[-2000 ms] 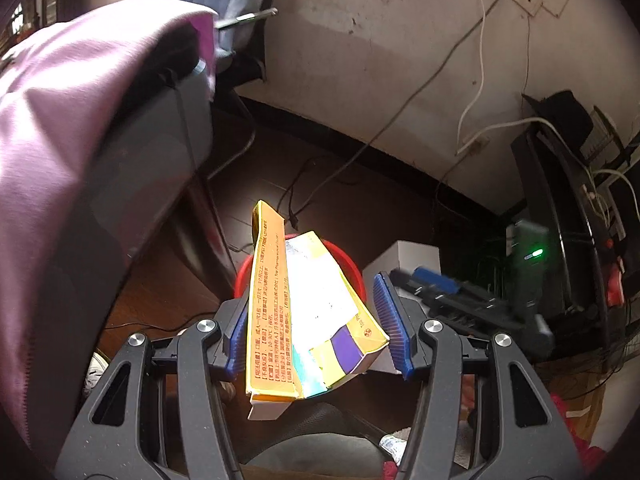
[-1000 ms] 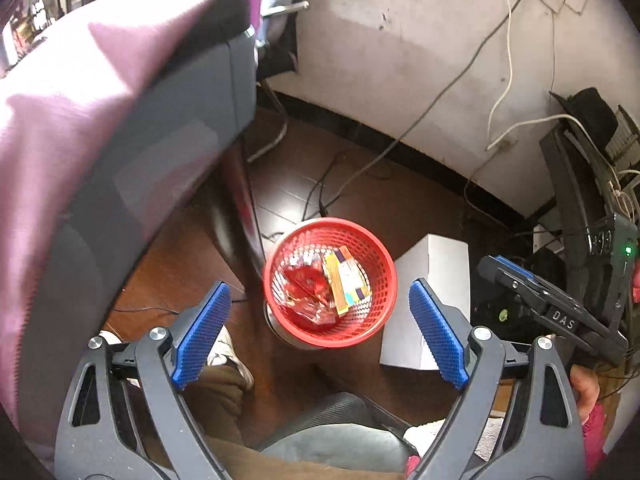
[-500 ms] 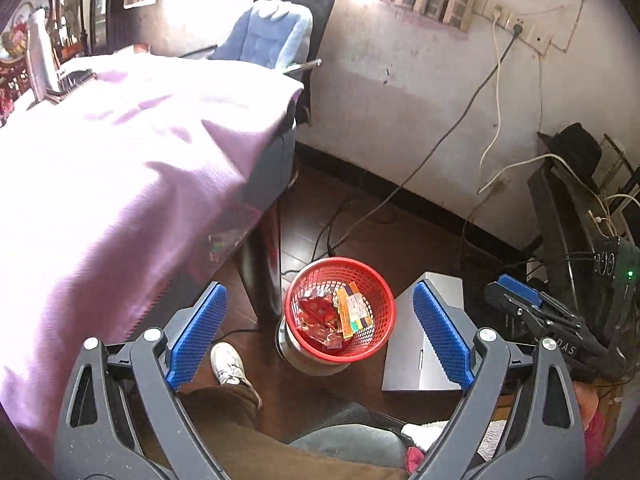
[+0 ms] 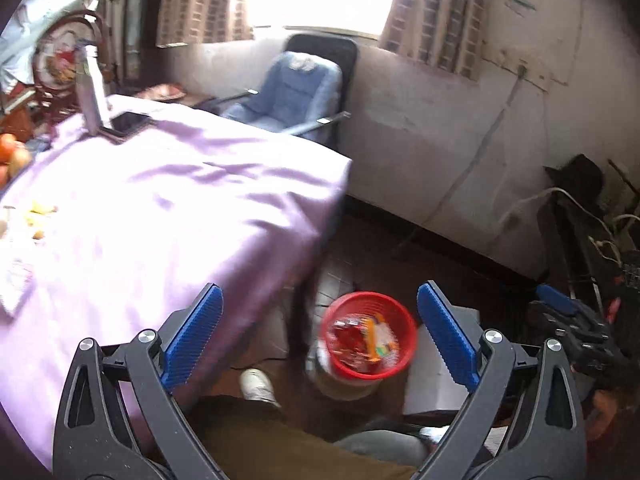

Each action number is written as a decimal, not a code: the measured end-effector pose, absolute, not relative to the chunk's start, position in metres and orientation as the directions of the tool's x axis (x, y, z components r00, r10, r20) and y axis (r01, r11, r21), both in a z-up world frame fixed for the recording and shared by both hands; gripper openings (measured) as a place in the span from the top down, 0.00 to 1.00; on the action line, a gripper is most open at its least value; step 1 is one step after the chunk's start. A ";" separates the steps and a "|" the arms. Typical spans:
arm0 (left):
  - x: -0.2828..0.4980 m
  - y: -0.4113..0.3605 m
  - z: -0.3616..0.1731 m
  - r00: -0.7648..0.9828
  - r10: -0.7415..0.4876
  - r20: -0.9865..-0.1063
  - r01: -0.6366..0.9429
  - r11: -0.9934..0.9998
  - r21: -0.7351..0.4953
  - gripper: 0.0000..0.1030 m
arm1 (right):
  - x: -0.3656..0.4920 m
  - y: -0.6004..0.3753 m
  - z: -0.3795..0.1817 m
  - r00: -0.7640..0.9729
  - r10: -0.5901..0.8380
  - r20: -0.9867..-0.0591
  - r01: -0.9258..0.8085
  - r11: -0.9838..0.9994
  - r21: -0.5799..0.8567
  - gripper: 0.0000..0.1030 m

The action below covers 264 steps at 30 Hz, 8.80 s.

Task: Collect trash
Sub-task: 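Raise both empty tools back over the table, then grasp the white paper towel with the left tool while the right tool grasps the yellow mesh net, then lift the paper towel and yellow net off the table toward the wastebasket, then lower both tools over the red wastebasket and open them to drop the items, then raise both empty tools back over the table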

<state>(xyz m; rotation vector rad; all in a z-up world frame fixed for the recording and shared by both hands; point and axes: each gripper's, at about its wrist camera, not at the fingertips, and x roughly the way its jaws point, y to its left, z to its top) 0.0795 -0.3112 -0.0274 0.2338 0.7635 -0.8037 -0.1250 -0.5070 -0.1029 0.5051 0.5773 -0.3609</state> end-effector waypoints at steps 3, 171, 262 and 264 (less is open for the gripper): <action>0.100 -0.286 -0.020 0.515 -0.509 -0.690 0.668 0.742 -0.049 0.08 | -0.119 -0.500 -0.097 0.783 -0.176 -0.596 0.444 0.830 0.338 0.09; 0.066 -0.512 -0.277 -0.071 -0.434 -0.898 0.868 0.417 -0.270 0.31 | -0.114 -0.588 -0.229 0.671 -0.118 -0.732 0.608 0.651 0.453 0.65; 0.048 -0.280 -0.051 0.672 -0.503 -0.543 0.635 0.769 0.074 0.07 | -0.121 -0.473 -0.069 0.800 -0.222 -0.557 0.427 0.863 0.270 0.14; 0.056 -0.268 -0.046 0.688 -0.486 -0.539 0.616 0.784 0.080 0.07 | -0.116 -0.468 -0.066 0.803 -0.214 -0.557 0.414 0.872 0.262 0.13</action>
